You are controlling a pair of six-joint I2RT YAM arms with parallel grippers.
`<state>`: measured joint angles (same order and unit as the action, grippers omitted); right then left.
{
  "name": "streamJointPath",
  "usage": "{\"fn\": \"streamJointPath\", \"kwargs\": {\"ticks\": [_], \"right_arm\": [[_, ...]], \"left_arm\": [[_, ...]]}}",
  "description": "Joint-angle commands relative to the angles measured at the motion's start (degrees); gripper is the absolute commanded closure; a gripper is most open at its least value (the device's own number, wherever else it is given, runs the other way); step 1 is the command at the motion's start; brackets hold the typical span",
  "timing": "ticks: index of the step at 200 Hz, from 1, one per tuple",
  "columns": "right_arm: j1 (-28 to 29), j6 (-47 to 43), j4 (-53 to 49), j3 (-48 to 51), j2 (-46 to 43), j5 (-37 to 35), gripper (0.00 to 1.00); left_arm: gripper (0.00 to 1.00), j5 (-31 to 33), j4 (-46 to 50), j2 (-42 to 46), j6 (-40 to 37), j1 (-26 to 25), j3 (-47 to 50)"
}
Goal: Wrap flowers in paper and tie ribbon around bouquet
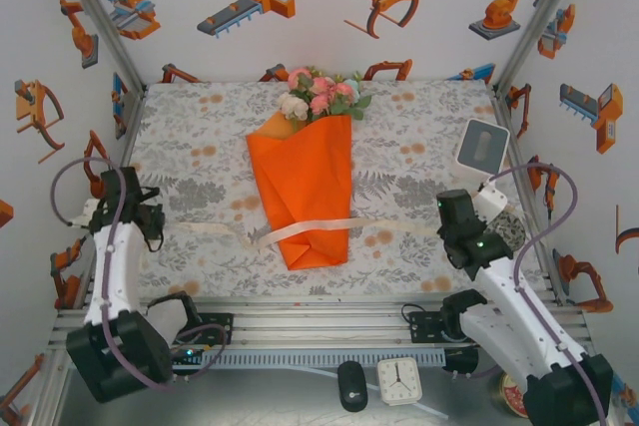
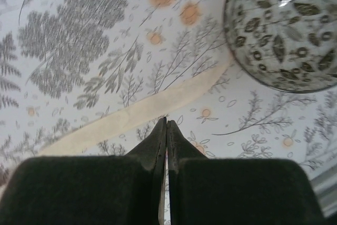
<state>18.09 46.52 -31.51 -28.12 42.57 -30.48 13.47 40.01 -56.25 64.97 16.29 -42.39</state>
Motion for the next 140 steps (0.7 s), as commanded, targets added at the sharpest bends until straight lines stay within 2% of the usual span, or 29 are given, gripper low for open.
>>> {"fn": "streamJointPath", "kwargs": {"ticks": [1, 11, 20, 47, 66, 78, 93, 123, 140], "right_arm": [[0.0, -9.5, 15.7, 2.8, 1.9, 20.4, 0.75], [0.3, -9.3, 20.4, 2.4, 5.6, 28.3, 0.58], [0.7, -5.7, 19.2, -0.4, 10.6, 29.0, 0.51], [3.7, 7.9, 8.7, -11.9, 27.2, 26.9, 0.52], [6.1, 19.1, 5.4, -16.4, 35.0, 26.6, 0.52], [6.8, 20.7, 4.3, -19.5, 38.8, 27.7, 0.50], [7.7, 22.5, 2.2, -22.3, 42.2, 26.4, 0.49], [7.9, 24.7, 1.8, -22.4, 45.8, 26.8, 0.39], [8.0, 25.6, 3.4, -21.2, 46.2, 28.3, 0.36]], "left_arm": [[1.00, -4.2, 0.8, -1.3, -5.8, 1.4, -0.3], [1.00, -6.0, -0.5, -2.6, -6.7, 1.4, -0.6], [1.00, -7.2, -1.1, -3.9, -7.3, 1.4, -0.9], [1.00, -5.3, -3.0, -5.7, -9.5, 1.5, -2.3], [1.00, -5.7, -5.0, -7.4, -17.3, 1.5, -4.9], [1.00, -6.1, -5.3, -8.7, -22.2, 1.5, -6.8], [1.00, -5.4, -5.2, -9.8, -24.5, 1.5, -8.1], [1.00, -4.8, -5.0, -11.1, -23.9, 1.5, -8.8], [1.00, -5.5, -5.8, -11.9, -23.4, 1.5, -8.5]]}}
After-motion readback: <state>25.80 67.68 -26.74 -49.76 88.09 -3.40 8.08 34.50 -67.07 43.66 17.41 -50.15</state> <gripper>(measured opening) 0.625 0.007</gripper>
